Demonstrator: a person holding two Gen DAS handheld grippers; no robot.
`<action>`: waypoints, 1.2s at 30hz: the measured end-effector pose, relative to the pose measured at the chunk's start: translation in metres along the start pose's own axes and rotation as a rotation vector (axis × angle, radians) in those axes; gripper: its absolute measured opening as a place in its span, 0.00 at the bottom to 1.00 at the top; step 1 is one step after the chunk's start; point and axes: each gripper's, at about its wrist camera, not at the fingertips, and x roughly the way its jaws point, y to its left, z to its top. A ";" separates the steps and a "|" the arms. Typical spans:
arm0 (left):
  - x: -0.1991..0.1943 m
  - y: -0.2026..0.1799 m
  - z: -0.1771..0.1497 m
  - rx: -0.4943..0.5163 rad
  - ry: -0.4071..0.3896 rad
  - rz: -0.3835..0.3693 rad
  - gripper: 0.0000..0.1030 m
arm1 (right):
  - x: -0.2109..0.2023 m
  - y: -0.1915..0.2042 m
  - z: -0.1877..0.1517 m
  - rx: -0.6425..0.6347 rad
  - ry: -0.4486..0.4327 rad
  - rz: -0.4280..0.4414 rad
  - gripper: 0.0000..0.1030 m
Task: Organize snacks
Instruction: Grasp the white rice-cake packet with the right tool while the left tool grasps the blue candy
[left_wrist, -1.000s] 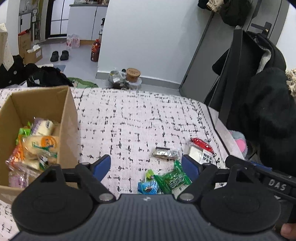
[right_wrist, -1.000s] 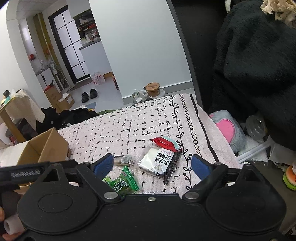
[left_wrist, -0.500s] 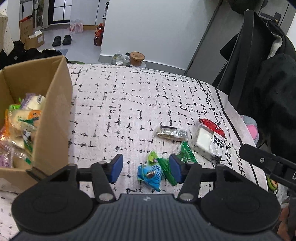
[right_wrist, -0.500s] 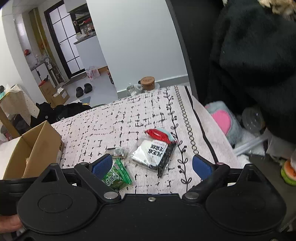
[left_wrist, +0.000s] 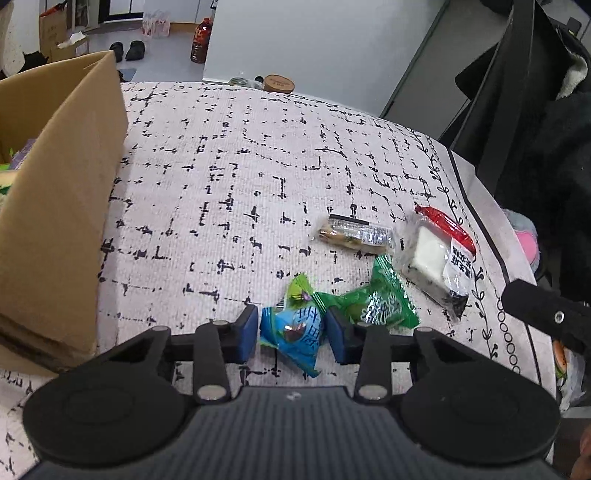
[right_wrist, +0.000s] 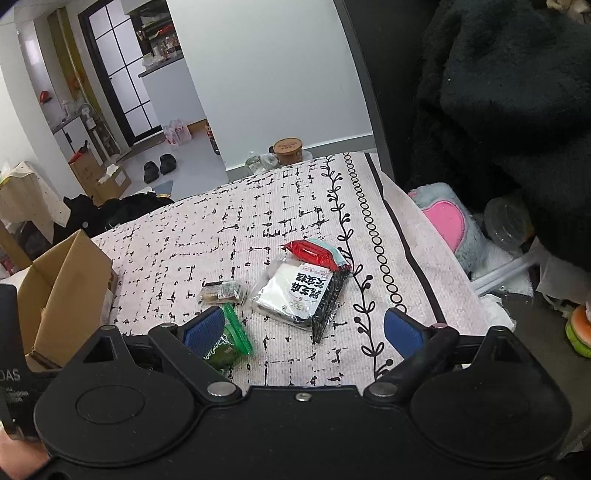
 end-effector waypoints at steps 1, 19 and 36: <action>0.002 0.000 0.000 0.000 0.001 -0.001 0.38 | 0.002 0.000 0.001 0.006 0.002 -0.001 0.91; -0.020 0.027 0.017 -0.032 -0.065 -0.003 0.30 | 0.050 0.023 0.004 -0.037 -0.007 -0.060 0.88; -0.029 0.032 0.024 -0.015 -0.070 -0.012 0.30 | 0.084 0.031 0.001 -0.103 0.010 -0.212 0.72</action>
